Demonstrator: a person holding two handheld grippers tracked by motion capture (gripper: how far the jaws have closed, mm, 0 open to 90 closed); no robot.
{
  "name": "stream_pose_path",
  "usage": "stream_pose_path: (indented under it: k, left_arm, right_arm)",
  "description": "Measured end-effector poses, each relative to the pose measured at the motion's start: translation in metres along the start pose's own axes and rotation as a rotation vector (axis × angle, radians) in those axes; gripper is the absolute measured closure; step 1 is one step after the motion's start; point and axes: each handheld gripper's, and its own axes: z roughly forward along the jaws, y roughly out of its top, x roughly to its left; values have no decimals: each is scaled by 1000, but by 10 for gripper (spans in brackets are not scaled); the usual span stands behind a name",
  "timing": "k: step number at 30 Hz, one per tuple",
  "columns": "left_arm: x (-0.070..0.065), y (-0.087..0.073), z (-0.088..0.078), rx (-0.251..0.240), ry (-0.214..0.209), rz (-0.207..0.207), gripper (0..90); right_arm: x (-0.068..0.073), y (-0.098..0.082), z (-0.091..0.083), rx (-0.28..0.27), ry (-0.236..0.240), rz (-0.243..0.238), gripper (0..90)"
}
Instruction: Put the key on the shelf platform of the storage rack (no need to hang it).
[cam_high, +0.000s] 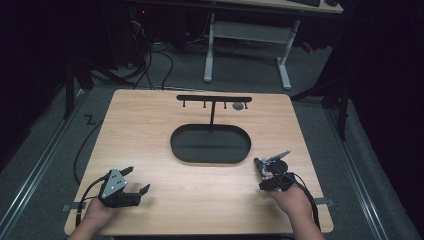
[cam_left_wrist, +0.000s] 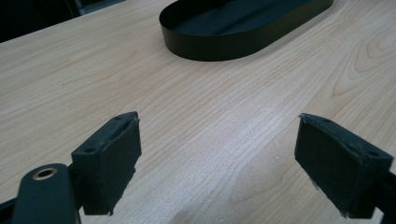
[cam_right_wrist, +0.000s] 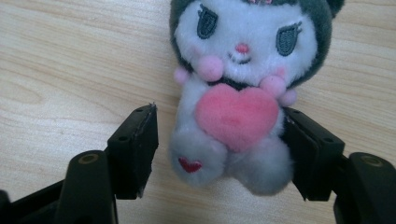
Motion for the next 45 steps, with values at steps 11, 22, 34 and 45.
stream_pose_path:
  k: [11,22,34,45]
  left_arm:
    - [0,0,0,-1,-2,1,155]
    - [0,0,0,1,1,3,155]
    - [0,0,0,2,1,2,154]
    - [0,0,0,1,0,3,155]
  right_arm:
    - [-2,-2,0,-8,-7,-5,484]
    - [-5,-5,-22,-46,9,-17,488]
    - [0,-2,-31,-66,34,-29,486]
    - [3,8,-46,-123,57,-35,486]
